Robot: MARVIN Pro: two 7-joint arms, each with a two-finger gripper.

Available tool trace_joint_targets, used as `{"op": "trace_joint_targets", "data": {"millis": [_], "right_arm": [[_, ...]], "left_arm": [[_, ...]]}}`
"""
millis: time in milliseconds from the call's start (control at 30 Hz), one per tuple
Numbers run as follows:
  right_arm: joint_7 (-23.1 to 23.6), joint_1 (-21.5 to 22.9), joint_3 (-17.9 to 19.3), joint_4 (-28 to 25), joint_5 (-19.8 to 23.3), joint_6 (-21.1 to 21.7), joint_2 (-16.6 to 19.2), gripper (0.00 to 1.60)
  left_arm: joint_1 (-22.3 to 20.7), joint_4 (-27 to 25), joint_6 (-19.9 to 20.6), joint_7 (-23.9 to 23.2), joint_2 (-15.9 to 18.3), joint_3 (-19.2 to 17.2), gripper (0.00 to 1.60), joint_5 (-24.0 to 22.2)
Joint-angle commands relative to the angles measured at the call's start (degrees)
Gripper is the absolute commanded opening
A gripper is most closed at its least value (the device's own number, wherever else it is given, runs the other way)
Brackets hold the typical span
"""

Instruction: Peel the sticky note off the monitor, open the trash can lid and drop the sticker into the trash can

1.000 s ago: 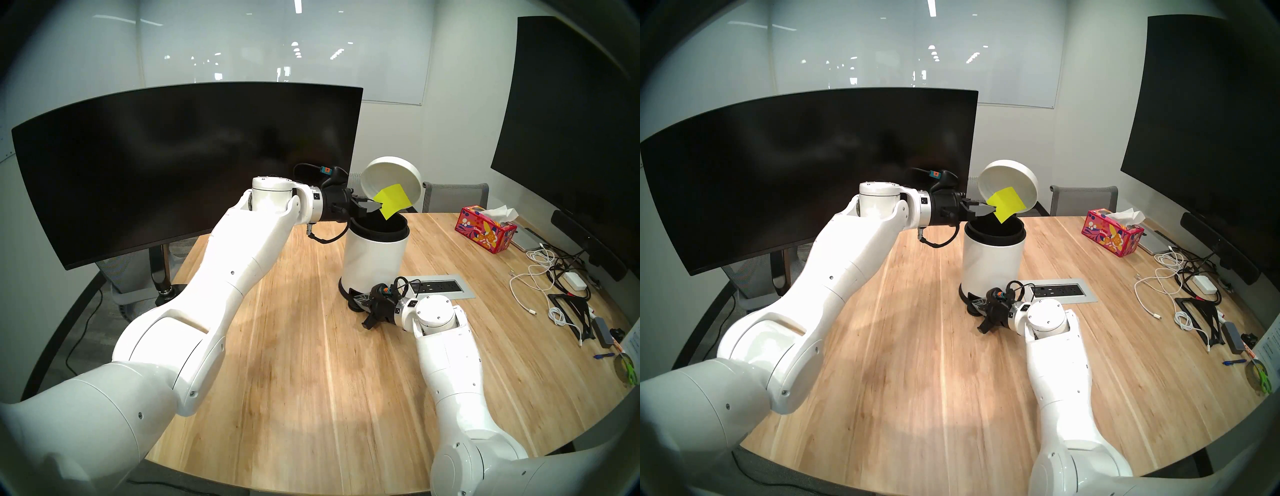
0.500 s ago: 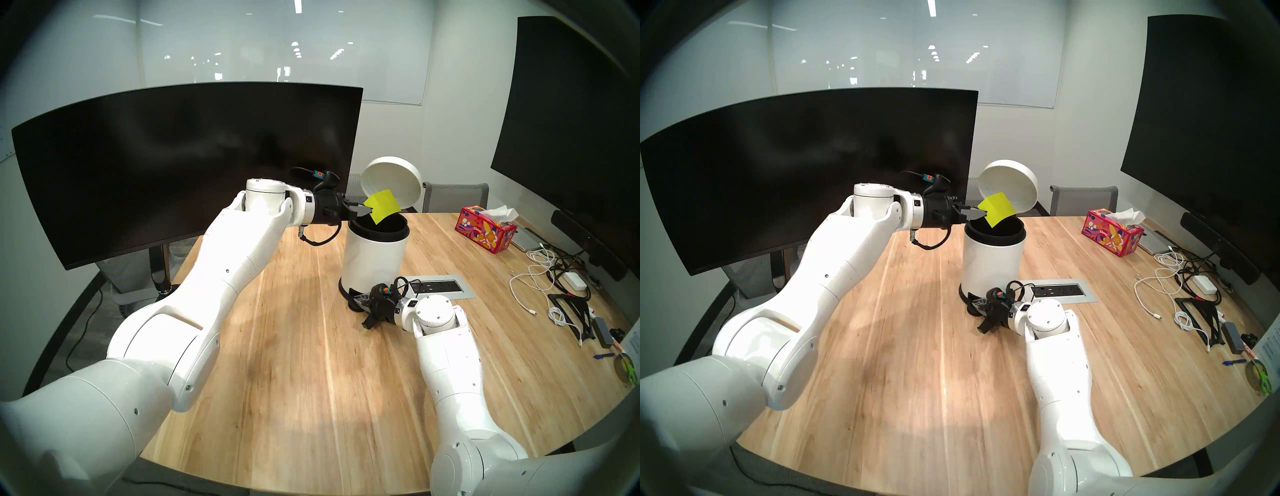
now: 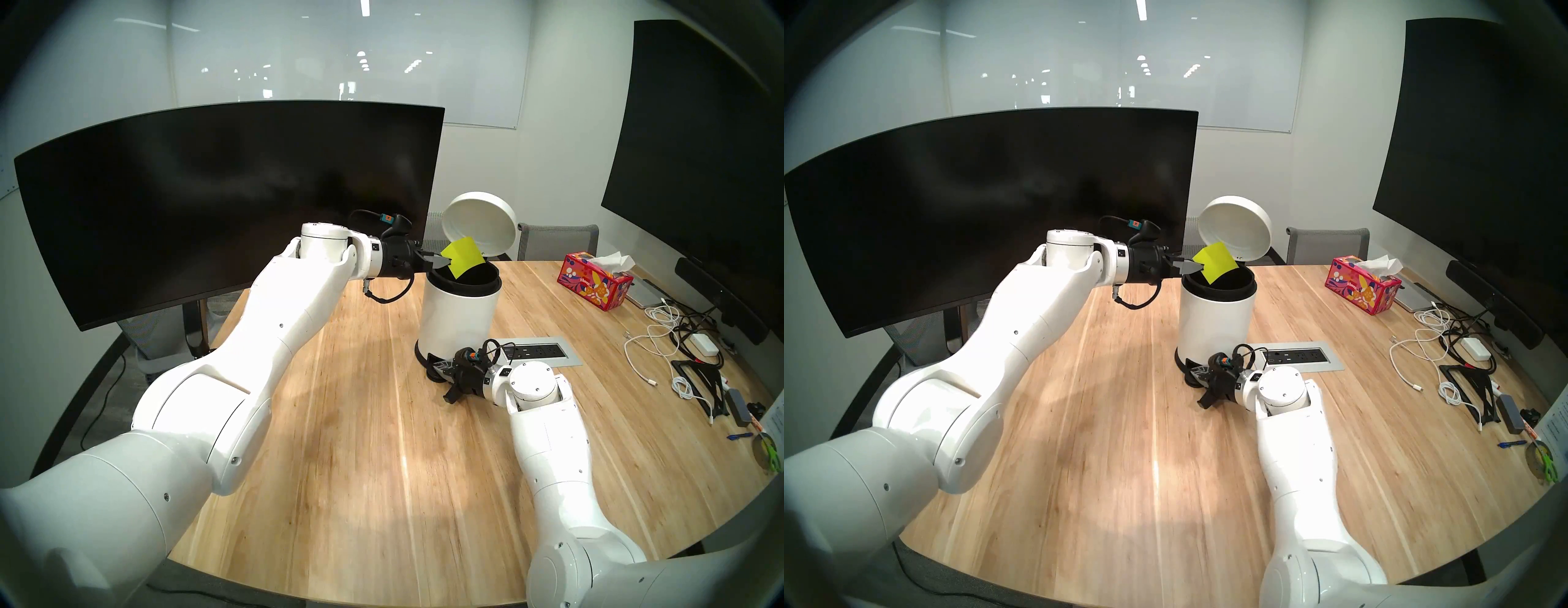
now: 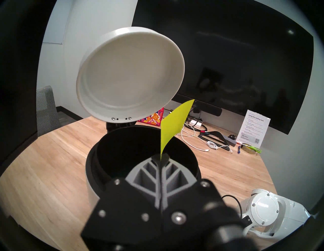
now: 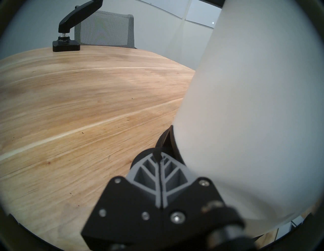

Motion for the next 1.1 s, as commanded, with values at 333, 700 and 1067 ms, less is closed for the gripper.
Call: {"op": "trace_joint_targets", "data": {"millis": [333,700,1067], "right_arm": [[-0.3,0.0,0.3,-0.1,-0.2,-0.1,0.2,0.0],[-0.3,0.0,0.4,-0.1,-0.2,-0.2,0.2,0.0],[-0.3,0.0,0.4,-0.1,-0.3,-0.2,0.1,0.0]], "left_arm": [[-3.3,-0.2,-0.4,-2.2,-0.8,0.0,1.57,-0.2],[-3.3,0.1,0.0,-4.5,-0.7,0.9,1.38,0.1],[-3.9,1.4,-0.2,-5.1,-0.9,2.1,1.36,0.2]]}}
